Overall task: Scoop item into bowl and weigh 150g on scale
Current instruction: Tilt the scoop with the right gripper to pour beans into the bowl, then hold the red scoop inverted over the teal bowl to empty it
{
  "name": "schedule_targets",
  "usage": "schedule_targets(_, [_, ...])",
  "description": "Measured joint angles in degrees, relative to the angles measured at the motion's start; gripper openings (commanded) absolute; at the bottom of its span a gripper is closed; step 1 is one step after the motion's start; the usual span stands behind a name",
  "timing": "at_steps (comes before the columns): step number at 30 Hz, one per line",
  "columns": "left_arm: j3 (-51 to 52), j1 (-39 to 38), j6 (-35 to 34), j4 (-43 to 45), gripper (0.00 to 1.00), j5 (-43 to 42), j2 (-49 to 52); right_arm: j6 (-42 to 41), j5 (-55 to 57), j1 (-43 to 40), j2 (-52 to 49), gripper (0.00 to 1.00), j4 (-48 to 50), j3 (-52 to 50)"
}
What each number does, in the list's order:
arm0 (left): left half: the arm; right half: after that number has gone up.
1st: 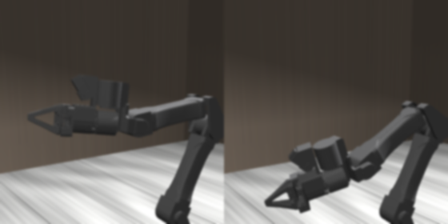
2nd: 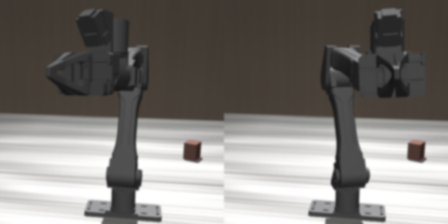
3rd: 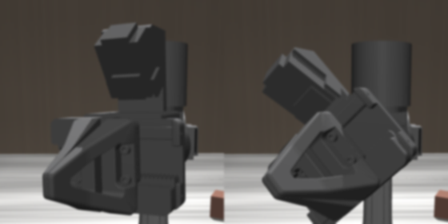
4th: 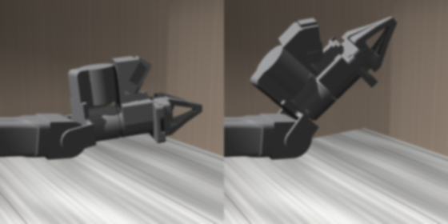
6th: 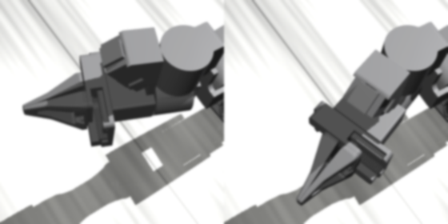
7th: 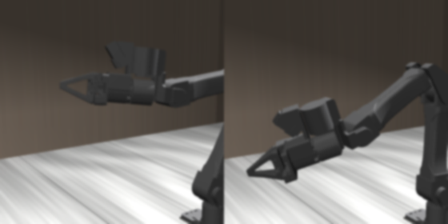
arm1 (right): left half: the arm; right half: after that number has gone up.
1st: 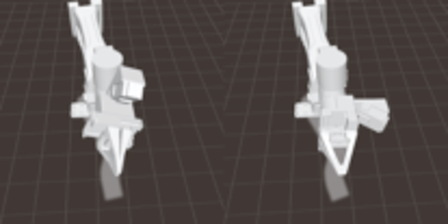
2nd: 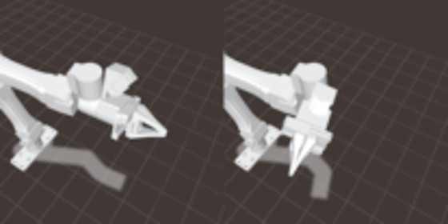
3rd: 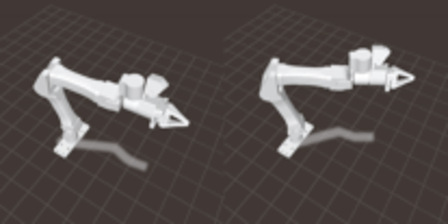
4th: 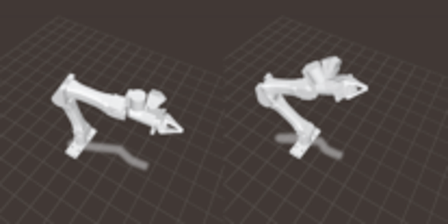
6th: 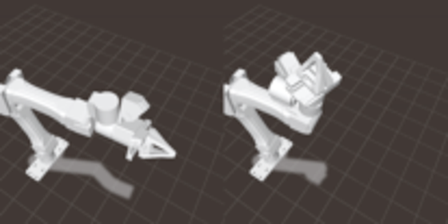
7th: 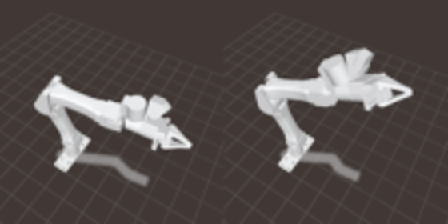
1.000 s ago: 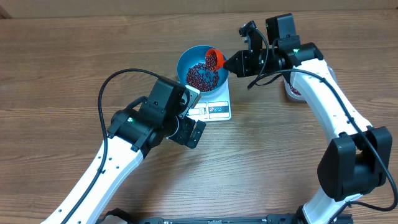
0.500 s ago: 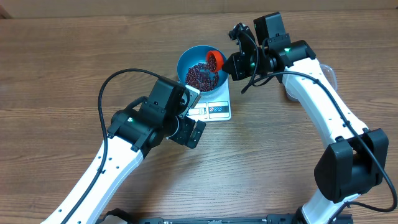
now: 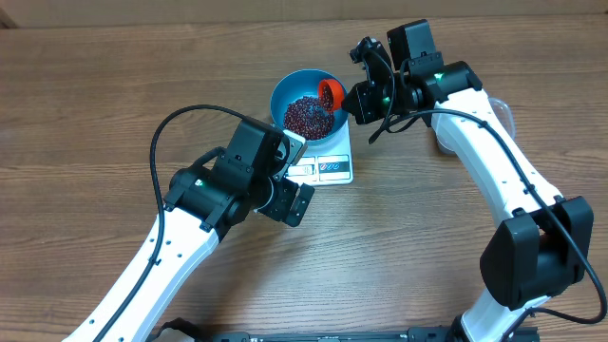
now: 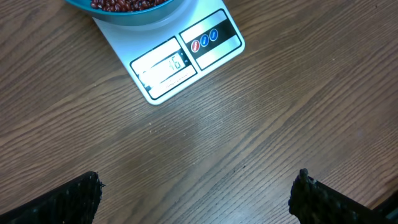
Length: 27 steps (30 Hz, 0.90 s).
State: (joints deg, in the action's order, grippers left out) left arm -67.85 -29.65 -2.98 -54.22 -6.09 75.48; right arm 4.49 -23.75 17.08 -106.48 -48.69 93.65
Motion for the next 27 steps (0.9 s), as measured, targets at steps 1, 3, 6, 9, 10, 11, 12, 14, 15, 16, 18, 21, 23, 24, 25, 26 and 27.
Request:
schedule_targets(1, [0.0,0.0,0.0,0.0,1.0,0.0,0.0,0.0,0.0,0.0,0.0,0.04,0.0,0.0])
schedule_targets(3, [0.0,0.0,0.0,0.0,1.0,0.0,0.0,0.0,0.0,0.0,0.0,0.04,0.0,0.0])
schedule_targets(6, [0.0,0.0,0.0,0.0,1.0,0.0,0.0,0.0,0.0,0.0,0.0,0.04,-0.1,0.0])
schedule_targets(9, [0.0,0.0,0.0,0.0,1.0,0.0,0.0,0.0,0.0,0.0,0.0,0.04,-0.1,0.0])
schedule_targets(10, [0.0,0.0,0.0,0.0,1.0,0.0,0.0,0.0,0.0,0.0,0.0,0.04,-0.1,0.0])
schedule_targets(11, [0.0,0.0,0.0,0.0,1.0,0.0,0.0,0.0,0.0,0.0,0.0,0.04,-0.2,0.0])
schedule_targets(12, [0.0,0.0,0.0,0.0,1.0,0.0,0.0,0.0,0.0,0.0,0.0,0.04,-0.2,0.0])
schedule_targets(14, [0.0,0.0,0.0,0.0,1.0,0.0,0.0,0.0,0.0,0.0,0.0,0.04,-0.2,0.0])
schedule_targets(15, [0.0,0.0,0.0,0.0,1.0,0.0,0.0,0.0,0.0,0.0,0.0,0.04,-0.2,0.0])
schedule_targets(16, [0.0,0.0,0.0,0.0,0.99,0.0,0.0,0.0,0.0,0.0,0.0,0.04,-0.2,0.0])
schedule_targets(18, [0.0,0.0,0.0,0.0,1.0,0.0,0.0,0.1,0.0,0.1,0.0,0.04,-0.2,0.0])
schedule_targets(21, [0.0,0.0,0.0,0.0,1.0,0.0,0.0,0.5,0.2,0.6,0.0,0.04,0.2,0.0])
schedule_targets(23, [0.0,0.0,0.0,0.0,1.0,0.0,0.0,0.7,0.7,1.2,0.0,0.04,0.7,0.0])
schedule_targets(24, [0.0,0.0,0.0,0.0,1.0,0.0,0.0,0.7,1.0,1.5,0.0,0.04,0.7,0.0])
schedule_targets(25, [0.0,0.0,0.0,0.0,1.0,0.0,0.0,0.7,1.2,1.6,0.0,0.04,0.7,0.1])
schedule_targets(26, [0.0,0.0,0.0,0.0,1.0,0.0,0.0,0.8,1.4,1.8,0.0,0.04,0.7,0.1])
schedule_targets(27, [0.0,0.0,0.0,0.0,1.0,0.0,0.0,0.9,1.5,1.9,0.0,0.04,0.7,0.1])
